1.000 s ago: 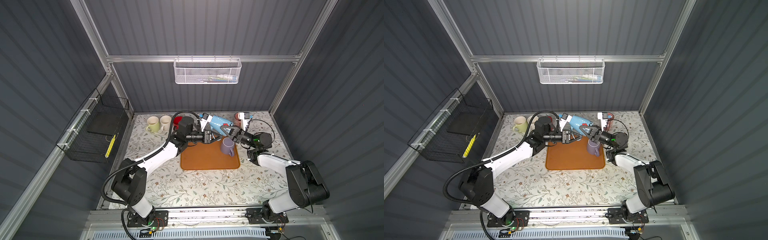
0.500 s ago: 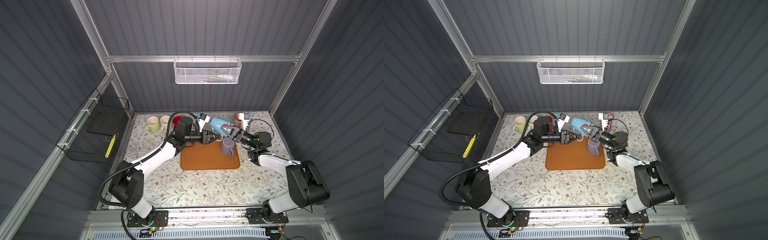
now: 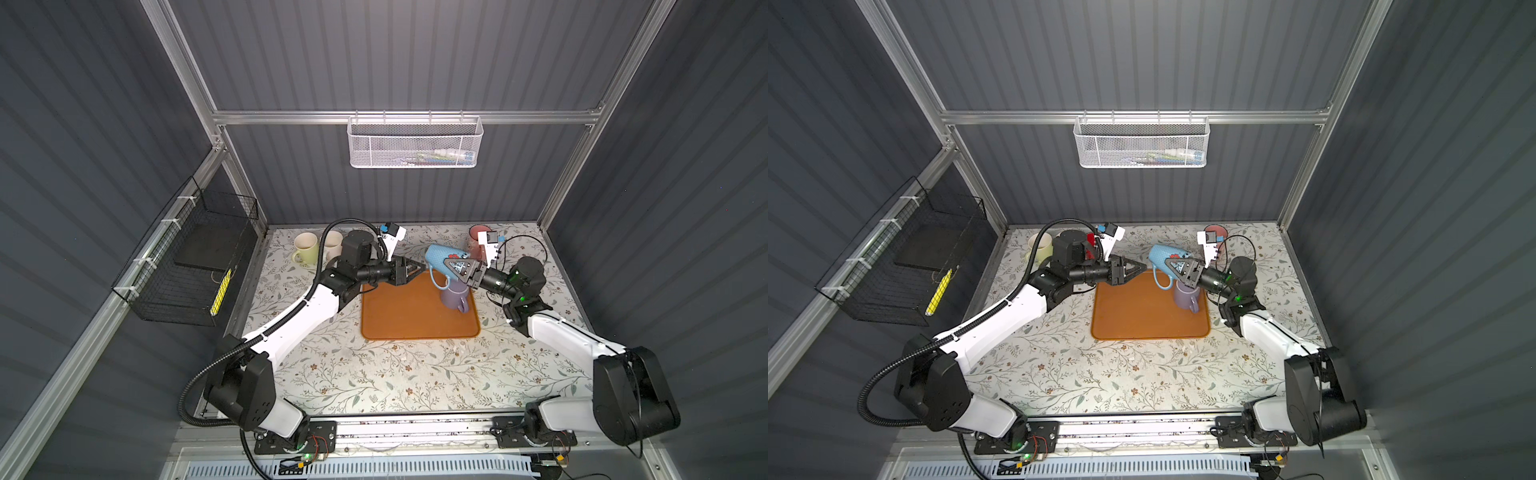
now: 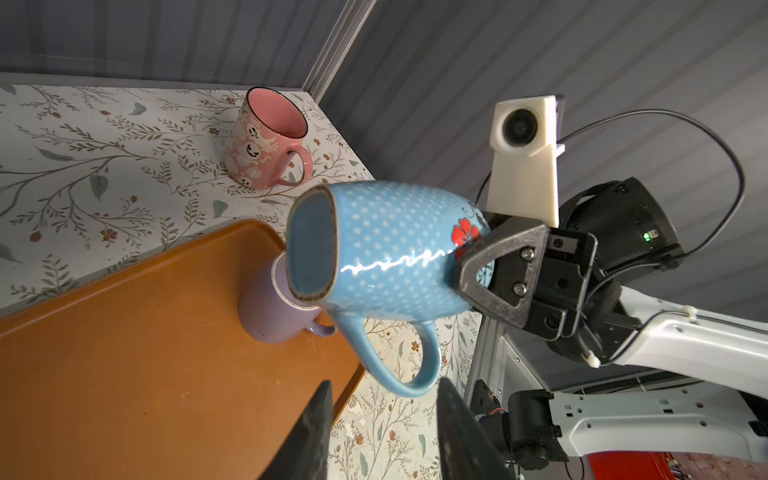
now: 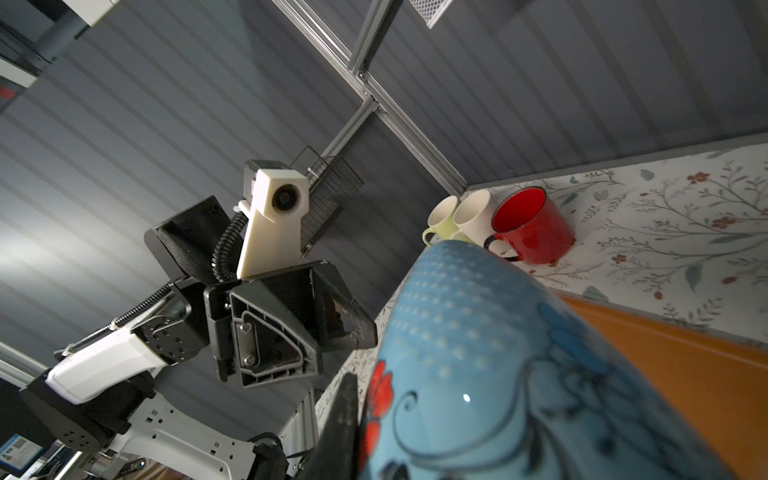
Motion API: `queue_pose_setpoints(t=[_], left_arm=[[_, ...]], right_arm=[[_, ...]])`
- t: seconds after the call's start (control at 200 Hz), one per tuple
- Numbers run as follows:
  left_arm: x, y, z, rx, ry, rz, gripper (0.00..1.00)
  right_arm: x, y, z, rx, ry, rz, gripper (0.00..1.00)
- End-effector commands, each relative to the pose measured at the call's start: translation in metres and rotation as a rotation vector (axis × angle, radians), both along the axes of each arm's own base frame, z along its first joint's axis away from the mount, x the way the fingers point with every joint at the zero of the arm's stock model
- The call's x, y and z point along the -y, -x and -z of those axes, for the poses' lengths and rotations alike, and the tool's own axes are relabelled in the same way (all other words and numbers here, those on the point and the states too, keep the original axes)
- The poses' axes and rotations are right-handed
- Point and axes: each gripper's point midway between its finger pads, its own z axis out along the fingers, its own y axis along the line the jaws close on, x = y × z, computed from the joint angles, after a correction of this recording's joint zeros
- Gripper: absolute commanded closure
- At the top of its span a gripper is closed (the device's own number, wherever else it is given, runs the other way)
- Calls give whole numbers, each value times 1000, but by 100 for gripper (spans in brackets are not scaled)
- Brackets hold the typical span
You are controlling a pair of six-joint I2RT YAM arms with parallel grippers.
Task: Turn the mug right side up
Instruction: 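Open the left gripper and carry the blue mug away with the right gripper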
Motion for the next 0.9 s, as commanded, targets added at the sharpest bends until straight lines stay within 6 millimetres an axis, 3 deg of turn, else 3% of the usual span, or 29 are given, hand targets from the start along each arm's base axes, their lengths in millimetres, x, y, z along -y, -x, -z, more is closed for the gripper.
queue_pose_setpoints(t=[0.0, 0.36, 0.635, 0.895], left_arm=[[-10, -2, 2, 25, -48, -39, 59], [-25, -14, 17, 45, -154, -132, 59], [-45, -24, 30, 101, -297, -235, 59], [-43, -21, 42, 185, -462, -280, 59]], right_arm=[[8, -6, -15, 65, 89, 66, 100], [36, -13, -8, -35, 297, 182, 100], [71, -24, -12, -128, 462, 297, 100], [116, -40, 5, -245, 683, 417, 100]])
